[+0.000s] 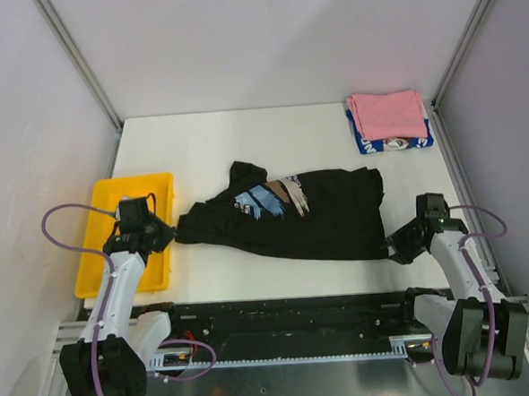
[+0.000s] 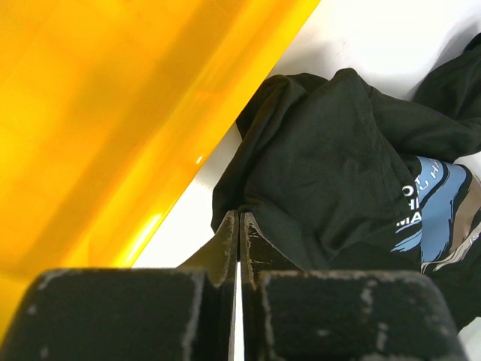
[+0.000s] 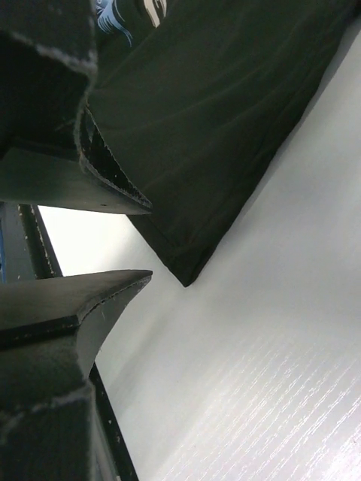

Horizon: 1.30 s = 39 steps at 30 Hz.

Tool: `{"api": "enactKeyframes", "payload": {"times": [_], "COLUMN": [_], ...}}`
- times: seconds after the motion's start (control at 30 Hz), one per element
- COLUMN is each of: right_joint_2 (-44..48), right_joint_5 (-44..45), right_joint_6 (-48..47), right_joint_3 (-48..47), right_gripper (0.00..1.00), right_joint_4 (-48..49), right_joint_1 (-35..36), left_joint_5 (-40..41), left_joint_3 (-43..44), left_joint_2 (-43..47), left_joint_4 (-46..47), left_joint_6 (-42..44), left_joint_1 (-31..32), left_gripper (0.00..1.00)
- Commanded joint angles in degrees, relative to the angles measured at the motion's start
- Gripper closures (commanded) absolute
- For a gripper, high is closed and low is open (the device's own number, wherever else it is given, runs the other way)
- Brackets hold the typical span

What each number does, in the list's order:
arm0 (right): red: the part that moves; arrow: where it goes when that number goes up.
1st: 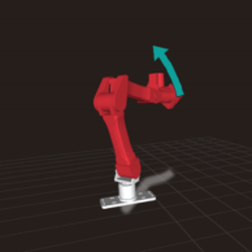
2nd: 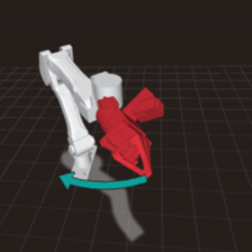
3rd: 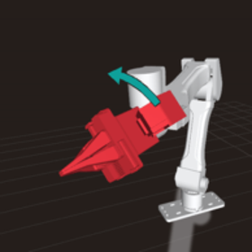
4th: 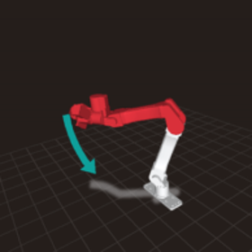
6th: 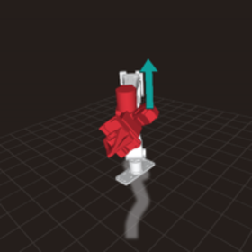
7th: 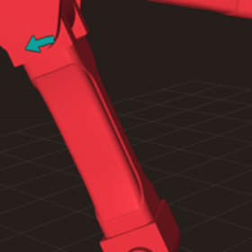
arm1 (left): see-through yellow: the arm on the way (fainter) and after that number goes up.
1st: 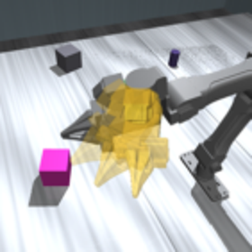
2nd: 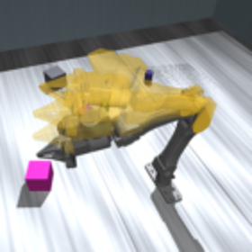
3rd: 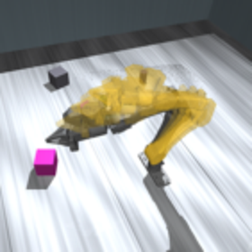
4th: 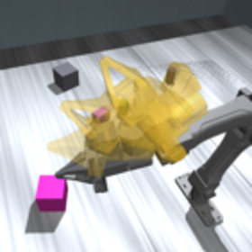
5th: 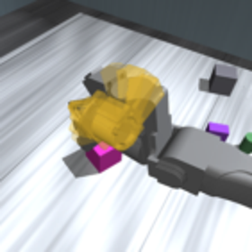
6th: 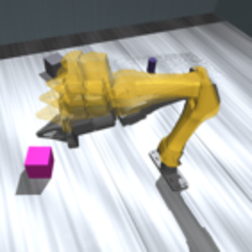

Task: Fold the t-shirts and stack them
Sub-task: Flatten out the tshirt

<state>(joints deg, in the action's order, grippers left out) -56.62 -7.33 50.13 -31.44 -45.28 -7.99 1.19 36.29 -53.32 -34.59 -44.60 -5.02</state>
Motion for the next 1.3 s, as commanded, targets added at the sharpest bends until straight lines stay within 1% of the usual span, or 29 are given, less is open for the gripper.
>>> {"api": "enactKeyframes", "payload": {"times": [0.0,0.33,0.47,0.5,0.57,0.63,0.67,0.73,0.8,0.97,1.13,1.27], "right_joint_2": [-1.92,-6.31,-7.13,-7.16,-7.18,-7.19,-7.14,-6.65,-5.27,1.89,5.07,6.55], "right_joint_5": [1.47,3.94,4.76,4.86,4.47,3.76,3.44,3.35,3.81,3.13,-0.5,-5.48], "right_joint_6": [4.51,6.12,5.74,5.62,5.49,5.06,4.58,2.97,0.96,-3.28,-4.06,-2.73], "right_joint_3": [2.13,4.75,4.81,4.81,4.74,4.33,3.6,0.71,-3.71,-19.03,-33.21,-40.91], "right_gripper": [0.59,0.59,0.63,0.66,0.76,0.91,0.95,0.99,1.0,1.0,1.0,1.0], "right_joint_4": [4.01,10.01,11.54,12.06,13.35,14.31,14.24,12.49,9.26,0.52,-4.93,-9.44], "right_joint_1": [0.86,0.96,0.98,0.97,0.96,0.96,0.91,0.88,0.87,-0.86,-6.46,-11.4], "left_joint_5": [-0.27,-0.09,0.2,0.29,0.28,-0.08,-0.41,-1.55,-3.5,-8.99,-9.35,-11.62], "left_joint_3": [-0.52,-0.31,-0.19,-0.18,-0.08,0.29,0.72,1.92,3.52,9.57,17.54,24.0], "left_joint_2": [0.4,0.13,0.11,0.09,-0.18,-0.62,-0.85,-0.89,-0.25,1.91,6.66,10.58], "left_joint_4": [1.64,1.97,2.02,2.04,2.15,2.35,2.39,2.39,2.5,2.45,2.42,2.23], "left_joint_6": [-0.02,0.25,0.57,0.61,0.88,1.68,2.26,3.52,4.34,4.56,0.61,-3.25], "left_joint_1": [-0.52,-0.62,-0.56,-0.58,-0.49,-0.56,-0.58,-0.43,-0.39,1.09,3.73,5.41], "left_gripper": [1.0,1.0,1.0,1.0,1.0,1.0,1.0,1.0,1.0,1.0,1.0,1.0]}}
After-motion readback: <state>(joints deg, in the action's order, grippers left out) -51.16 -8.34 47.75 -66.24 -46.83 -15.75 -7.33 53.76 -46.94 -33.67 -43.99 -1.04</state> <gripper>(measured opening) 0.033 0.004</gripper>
